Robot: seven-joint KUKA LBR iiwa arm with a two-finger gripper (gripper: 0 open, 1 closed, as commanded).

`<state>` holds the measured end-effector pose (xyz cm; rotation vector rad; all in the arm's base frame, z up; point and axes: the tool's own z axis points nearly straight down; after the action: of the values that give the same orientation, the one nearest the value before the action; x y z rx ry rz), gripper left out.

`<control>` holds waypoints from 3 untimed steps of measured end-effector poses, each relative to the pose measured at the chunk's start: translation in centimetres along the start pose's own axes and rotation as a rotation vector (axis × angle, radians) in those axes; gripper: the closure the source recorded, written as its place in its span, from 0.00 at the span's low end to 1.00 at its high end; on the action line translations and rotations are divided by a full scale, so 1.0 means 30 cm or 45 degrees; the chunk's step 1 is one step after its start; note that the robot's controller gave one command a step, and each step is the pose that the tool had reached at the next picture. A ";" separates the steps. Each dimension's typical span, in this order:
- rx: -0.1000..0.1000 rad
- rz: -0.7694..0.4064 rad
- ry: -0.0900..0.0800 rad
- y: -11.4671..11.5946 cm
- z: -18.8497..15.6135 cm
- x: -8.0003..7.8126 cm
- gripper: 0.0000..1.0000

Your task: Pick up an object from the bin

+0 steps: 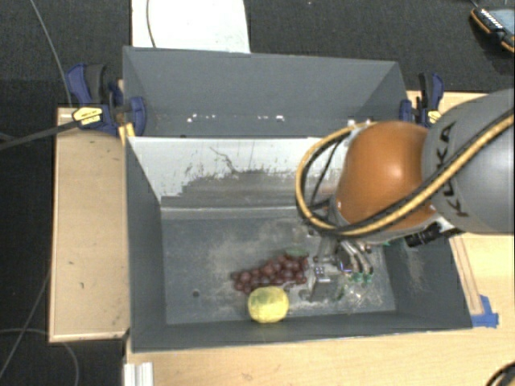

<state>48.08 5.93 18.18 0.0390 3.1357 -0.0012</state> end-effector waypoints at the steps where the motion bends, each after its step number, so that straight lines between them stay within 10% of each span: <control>1: -0.007 -0.349 0.005 0.101 0.201 -0.016 0.00; 2: -0.002 -0.104 -0.008 0.044 0.330 0.011 1.00; 3: -0.002 -0.102 -0.008 0.044 0.330 0.011 1.00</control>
Offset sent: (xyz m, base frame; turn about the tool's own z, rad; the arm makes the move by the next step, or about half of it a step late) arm -0.0036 0.0130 -0.1002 -0.0839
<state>47.83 7.24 8.28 -0.0864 3.1282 0.0011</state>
